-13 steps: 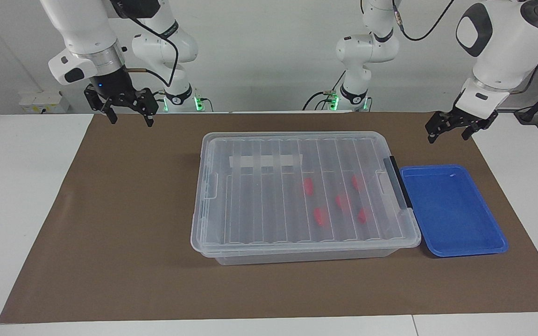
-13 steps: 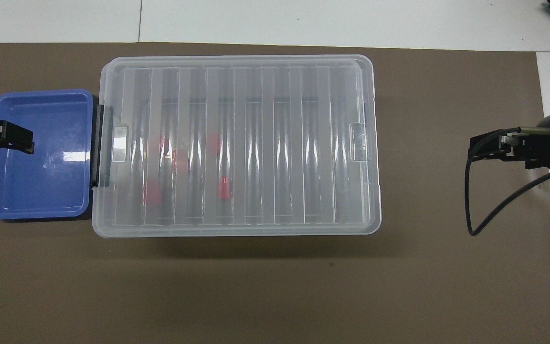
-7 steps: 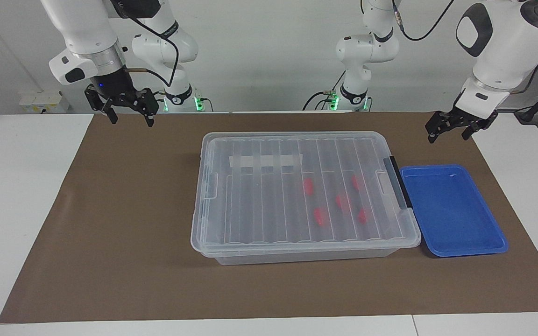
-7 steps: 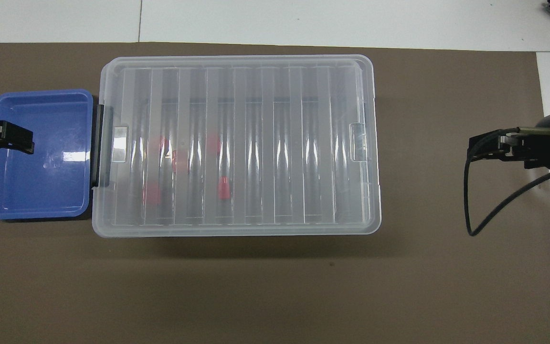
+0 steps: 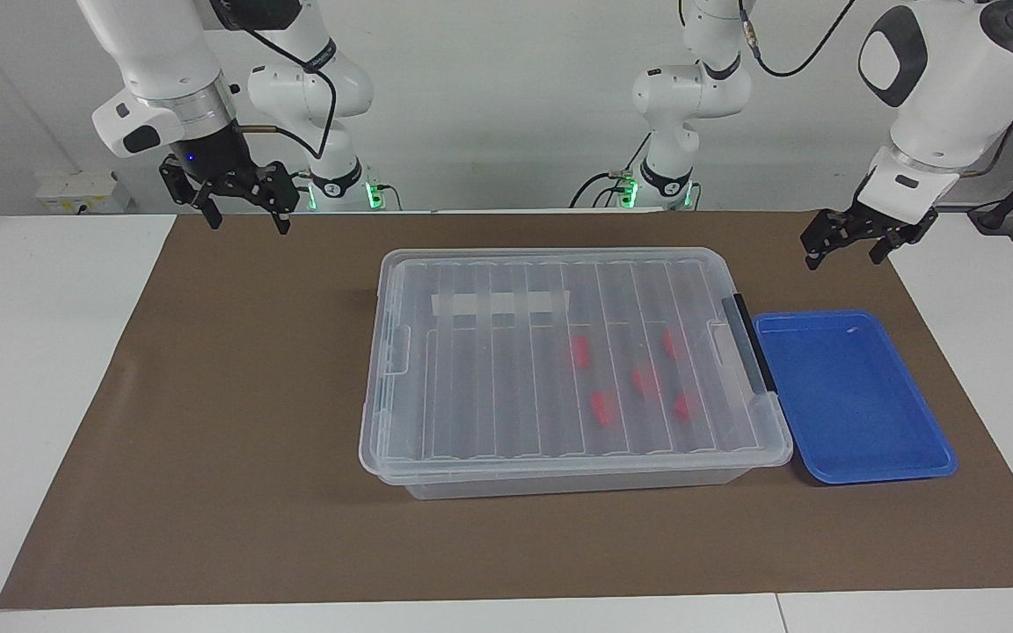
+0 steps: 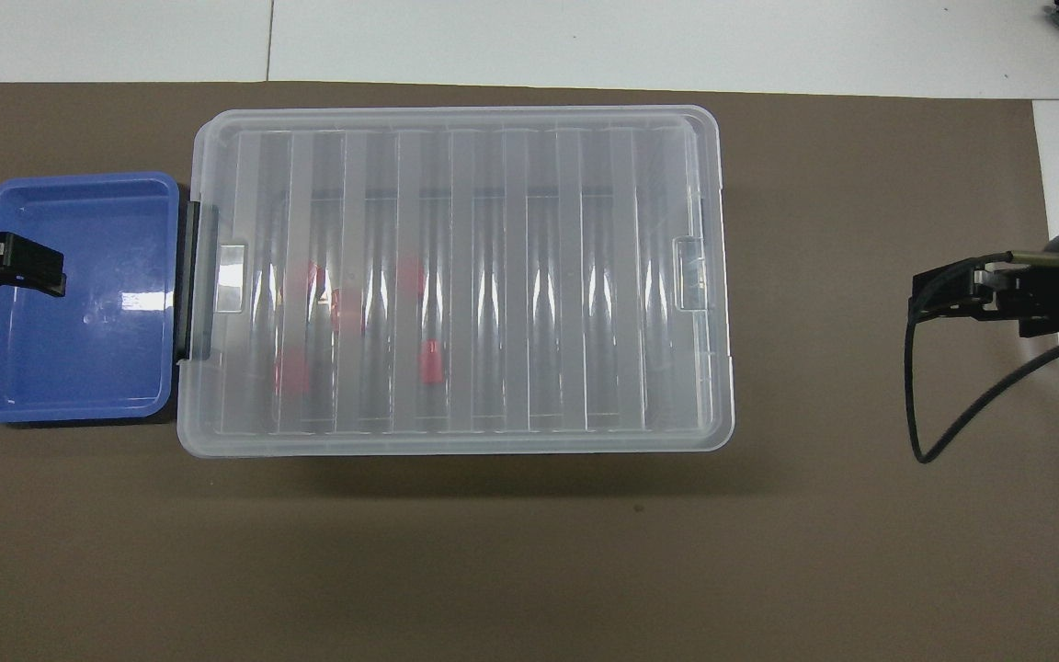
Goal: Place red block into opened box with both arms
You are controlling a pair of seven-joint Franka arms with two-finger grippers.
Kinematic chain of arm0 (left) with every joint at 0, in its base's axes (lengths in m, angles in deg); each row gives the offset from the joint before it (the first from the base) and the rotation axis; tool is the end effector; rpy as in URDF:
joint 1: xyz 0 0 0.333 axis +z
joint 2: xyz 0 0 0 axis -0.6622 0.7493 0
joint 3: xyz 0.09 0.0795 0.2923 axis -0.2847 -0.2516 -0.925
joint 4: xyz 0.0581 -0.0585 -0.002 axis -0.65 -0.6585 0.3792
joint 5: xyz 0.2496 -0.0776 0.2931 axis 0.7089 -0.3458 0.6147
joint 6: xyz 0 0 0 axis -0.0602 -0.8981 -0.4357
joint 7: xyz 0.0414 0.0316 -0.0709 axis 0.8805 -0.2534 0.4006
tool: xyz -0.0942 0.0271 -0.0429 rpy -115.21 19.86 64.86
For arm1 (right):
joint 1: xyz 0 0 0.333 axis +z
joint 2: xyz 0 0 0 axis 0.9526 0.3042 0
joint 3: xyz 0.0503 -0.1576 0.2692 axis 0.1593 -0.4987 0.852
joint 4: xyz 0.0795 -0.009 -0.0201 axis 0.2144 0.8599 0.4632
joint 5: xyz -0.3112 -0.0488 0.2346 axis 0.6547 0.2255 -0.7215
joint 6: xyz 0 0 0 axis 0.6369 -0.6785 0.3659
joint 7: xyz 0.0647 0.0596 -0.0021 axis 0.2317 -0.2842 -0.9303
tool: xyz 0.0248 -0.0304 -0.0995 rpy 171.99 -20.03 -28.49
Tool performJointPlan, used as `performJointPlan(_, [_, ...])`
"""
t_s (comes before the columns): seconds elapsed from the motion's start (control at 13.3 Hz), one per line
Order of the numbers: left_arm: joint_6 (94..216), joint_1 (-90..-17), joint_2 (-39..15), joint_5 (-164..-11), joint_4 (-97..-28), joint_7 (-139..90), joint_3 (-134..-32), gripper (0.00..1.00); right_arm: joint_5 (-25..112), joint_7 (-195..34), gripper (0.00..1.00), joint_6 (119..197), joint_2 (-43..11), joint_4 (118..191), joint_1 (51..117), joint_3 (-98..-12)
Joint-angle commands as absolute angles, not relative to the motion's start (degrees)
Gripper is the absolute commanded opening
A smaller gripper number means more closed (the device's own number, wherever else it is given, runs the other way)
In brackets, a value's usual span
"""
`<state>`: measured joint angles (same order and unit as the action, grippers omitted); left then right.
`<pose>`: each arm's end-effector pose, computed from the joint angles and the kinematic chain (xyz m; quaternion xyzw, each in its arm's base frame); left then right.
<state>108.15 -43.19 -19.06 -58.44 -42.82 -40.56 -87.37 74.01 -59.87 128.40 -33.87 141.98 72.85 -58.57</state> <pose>0.5733 -0.0008 0.5973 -0.9992 0.0140 0.0129 0.0339 0.5367 0.0401 0.6389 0.9971 -0.0761 -0.0036 0.0029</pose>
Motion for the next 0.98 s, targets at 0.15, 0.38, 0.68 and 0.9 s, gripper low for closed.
performJointPlan(0.15, [109.0, -43.1, -20.7, -58.7, -45.0, -41.2, -87.4, 1.00, 74.6, -60.2, 1.00, 129.1, -34.0, 142.4, 73.1, -59.2])
performJointPlan(0.38, [109.0, -43.1, -20.7, -58.7, -45.0, -41.2, -87.4, 1.00, 74.9, -59.9, 1.00, 129.2, -34.1, 142.8, 73.1, -59.1])
performJointPlan(0.68, [109.0, -43.1, -20.7, -58.7, -45.0, -41.2, -87.4, 1.00, 74.1, -60.2, 1.00, 129.0, -34.2, 143.1, 72.9, -59.0])
performJointPlan(0.9, [109.0, -43.1, -20.7, -58.7, -45.0, -41.2, -87.4, 1.00, 74.1, -60.3, 1.00, 129.0, -34.5, 143.2, 73.0, -59.0])
